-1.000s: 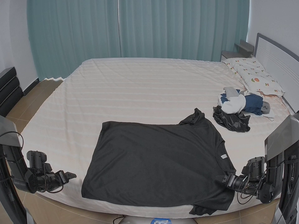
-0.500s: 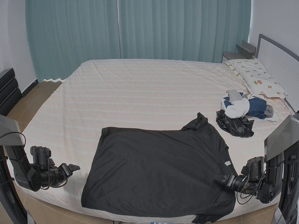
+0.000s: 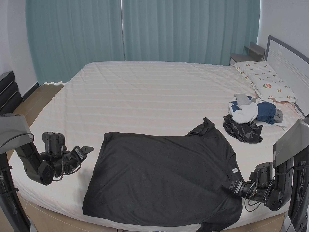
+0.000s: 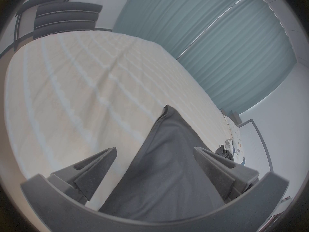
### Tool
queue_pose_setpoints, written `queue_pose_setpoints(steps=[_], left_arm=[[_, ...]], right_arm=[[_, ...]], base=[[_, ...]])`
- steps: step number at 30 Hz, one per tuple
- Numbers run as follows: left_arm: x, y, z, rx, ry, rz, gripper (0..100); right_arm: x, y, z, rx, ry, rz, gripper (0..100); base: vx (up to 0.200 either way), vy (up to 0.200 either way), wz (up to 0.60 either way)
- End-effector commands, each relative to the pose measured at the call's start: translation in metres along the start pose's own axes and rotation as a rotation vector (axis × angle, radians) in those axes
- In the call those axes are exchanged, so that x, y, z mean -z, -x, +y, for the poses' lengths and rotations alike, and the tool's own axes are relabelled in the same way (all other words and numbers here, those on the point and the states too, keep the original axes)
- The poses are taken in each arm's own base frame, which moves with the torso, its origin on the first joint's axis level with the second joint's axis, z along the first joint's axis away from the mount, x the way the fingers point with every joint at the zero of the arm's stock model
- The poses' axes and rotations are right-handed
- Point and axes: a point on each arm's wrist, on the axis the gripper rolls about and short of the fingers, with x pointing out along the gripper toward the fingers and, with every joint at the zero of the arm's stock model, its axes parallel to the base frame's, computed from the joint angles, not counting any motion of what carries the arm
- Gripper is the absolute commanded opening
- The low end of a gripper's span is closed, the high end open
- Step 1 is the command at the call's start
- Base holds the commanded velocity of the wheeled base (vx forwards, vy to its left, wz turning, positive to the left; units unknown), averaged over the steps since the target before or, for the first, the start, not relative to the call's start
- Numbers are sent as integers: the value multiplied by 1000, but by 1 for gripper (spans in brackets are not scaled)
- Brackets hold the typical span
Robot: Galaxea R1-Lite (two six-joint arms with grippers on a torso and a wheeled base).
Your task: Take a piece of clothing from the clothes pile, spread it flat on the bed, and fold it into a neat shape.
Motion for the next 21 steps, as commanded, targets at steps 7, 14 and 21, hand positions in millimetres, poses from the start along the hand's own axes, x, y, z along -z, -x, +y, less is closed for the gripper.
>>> queue_pose_setpoints(steps=[7, 14, 21], left_arm=[[-29, -89, -49, 17, -36, 21, 100], [-36, -137, -52, 28, -10, -4, 100], [-36, -157, -55, 41, -6, -36, 100]], right_arm=[[-1, 0, 0, -6, 0, -8, 100], [0, -1, 2, -11, 6, -3, 100], [2, -1, 3, -14, 10, 1, 100]], base=[[0, 0, 0], [0, 0, 0], [0, 0, 0]])
